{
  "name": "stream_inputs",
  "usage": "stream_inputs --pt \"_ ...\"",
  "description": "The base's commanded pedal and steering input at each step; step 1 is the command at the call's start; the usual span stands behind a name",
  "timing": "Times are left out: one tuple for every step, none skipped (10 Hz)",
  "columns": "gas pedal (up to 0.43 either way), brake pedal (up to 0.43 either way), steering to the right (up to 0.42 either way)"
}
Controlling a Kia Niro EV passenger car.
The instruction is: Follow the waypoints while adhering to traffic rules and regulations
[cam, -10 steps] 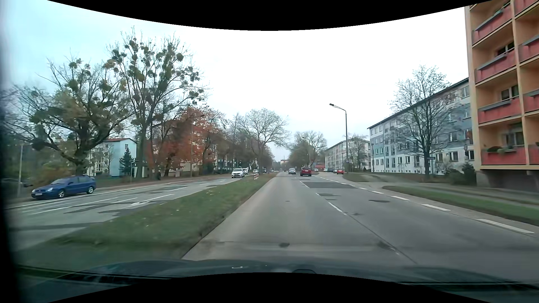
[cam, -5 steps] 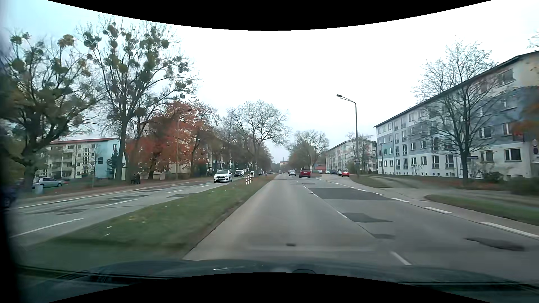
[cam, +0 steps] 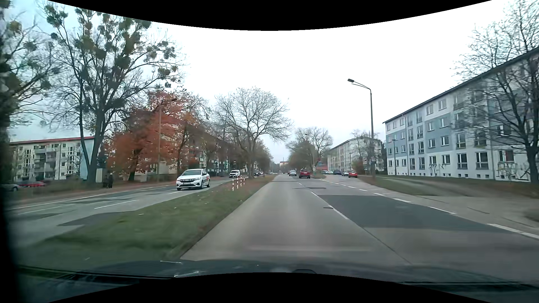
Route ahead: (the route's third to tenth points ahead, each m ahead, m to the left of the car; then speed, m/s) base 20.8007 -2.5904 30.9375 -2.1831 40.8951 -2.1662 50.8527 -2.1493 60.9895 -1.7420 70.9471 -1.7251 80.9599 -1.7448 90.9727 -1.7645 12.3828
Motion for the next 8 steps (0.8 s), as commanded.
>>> stream_inputs --pt "0.098 0.0 -0.001" --pt "0.098 0.0 -0.001" --pt "0.098 0.0 -0.001" --pt "0.098 0.0 -0.001" --pt "0.098 0.0 -0.001" --pt "0.098 0.0 0.0" --pt "0.098 0.0 0.0" --pt "0.11 0.0 0.0"
